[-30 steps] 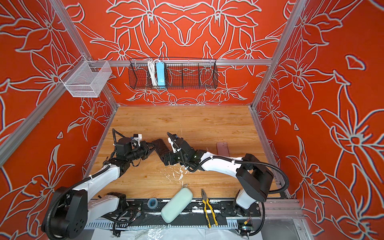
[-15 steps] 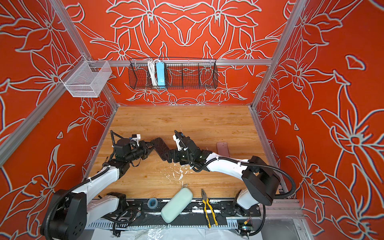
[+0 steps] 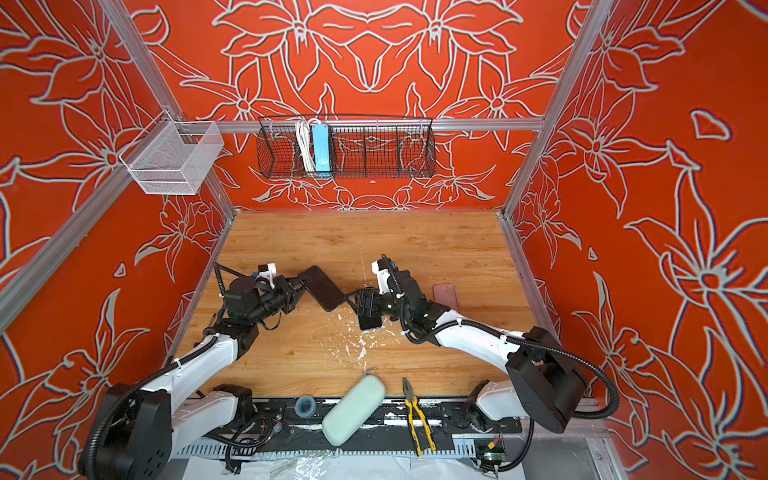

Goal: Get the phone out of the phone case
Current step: 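Lift the cased phone upright with the left gripper while the right gripper moves toward it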

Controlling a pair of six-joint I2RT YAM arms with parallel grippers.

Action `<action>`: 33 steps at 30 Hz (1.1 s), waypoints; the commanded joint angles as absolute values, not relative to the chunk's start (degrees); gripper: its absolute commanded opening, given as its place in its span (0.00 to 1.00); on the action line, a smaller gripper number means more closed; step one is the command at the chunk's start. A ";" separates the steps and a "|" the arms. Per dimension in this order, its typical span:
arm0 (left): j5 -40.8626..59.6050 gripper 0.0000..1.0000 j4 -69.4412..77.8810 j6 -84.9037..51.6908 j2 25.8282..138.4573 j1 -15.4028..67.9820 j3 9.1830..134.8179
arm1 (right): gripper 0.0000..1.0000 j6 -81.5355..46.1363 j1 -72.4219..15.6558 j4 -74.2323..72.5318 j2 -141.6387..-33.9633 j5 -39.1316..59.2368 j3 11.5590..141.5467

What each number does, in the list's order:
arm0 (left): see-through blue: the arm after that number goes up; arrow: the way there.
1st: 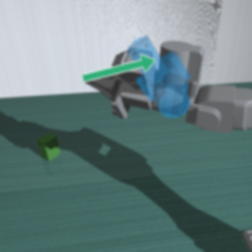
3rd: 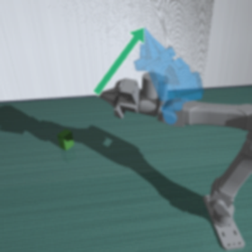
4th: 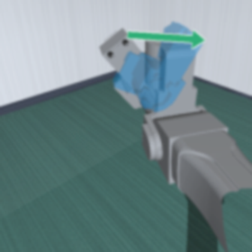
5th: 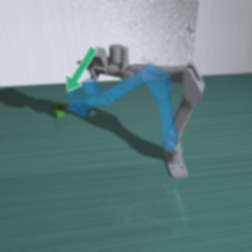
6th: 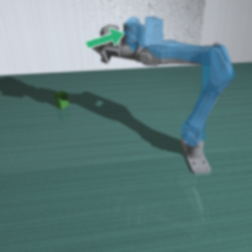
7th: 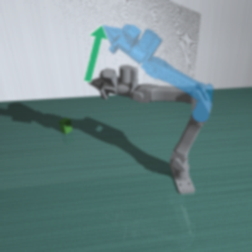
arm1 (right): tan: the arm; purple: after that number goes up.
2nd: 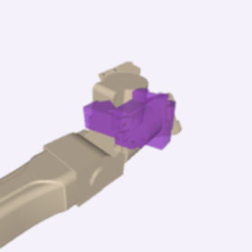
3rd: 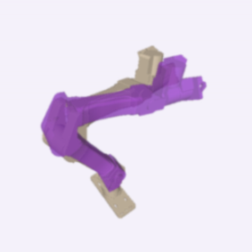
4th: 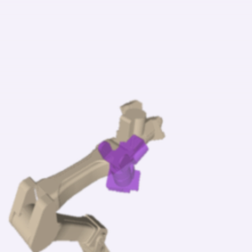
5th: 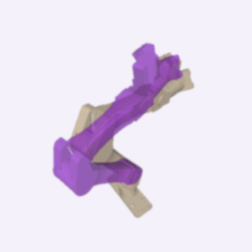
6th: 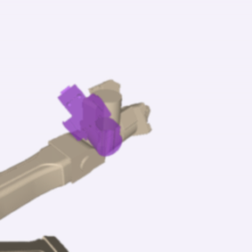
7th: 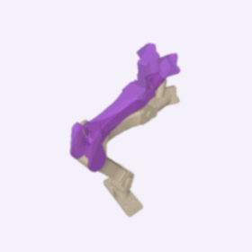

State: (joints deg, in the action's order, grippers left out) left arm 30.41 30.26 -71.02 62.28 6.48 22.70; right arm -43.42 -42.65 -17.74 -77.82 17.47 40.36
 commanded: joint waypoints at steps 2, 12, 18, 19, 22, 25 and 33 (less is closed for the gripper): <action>27.81 0.00 39.84 -74.60 60.99 7.85 23.03 | 0.92 -47.58 -41.81 -22.58 -76.64 21.50 38.87; 19.20 0.00 45.04 -73.66 59.76 11.94 23.29 | 0.92 -51.94 -40.96 -29.77 -77.73 25.60 37.52; 15.33 0.00 49.86 -73.65 61.12 13.88 23.42 | 0.88 -54.54 -40.43 -35.88 -78.61 28.42 36.85; 15.22 0.00 50.13 -73.65 61.41 14.10 23.67 | 0.87 -54.91 -40.29 -37.47 -78.98 29.29 36.70; 14.23 0.00 51.72 -73.61 62.30 14.67 23.69 | 0.85 -55.54 -40.25 -39.68 -79.61 30.33 36.65; 13.38 0.00 54.13 -73.74 63.08 15.25 23.59 | 0.84 -55.63 -40.25 -40.47 -79.80 30.29 36.70; 12.76 0.00 55.78 -72.35 64.75 17.46 24.69 | 0.84 -55.48 -40.25 -41.47 -80.07 32.07 37.67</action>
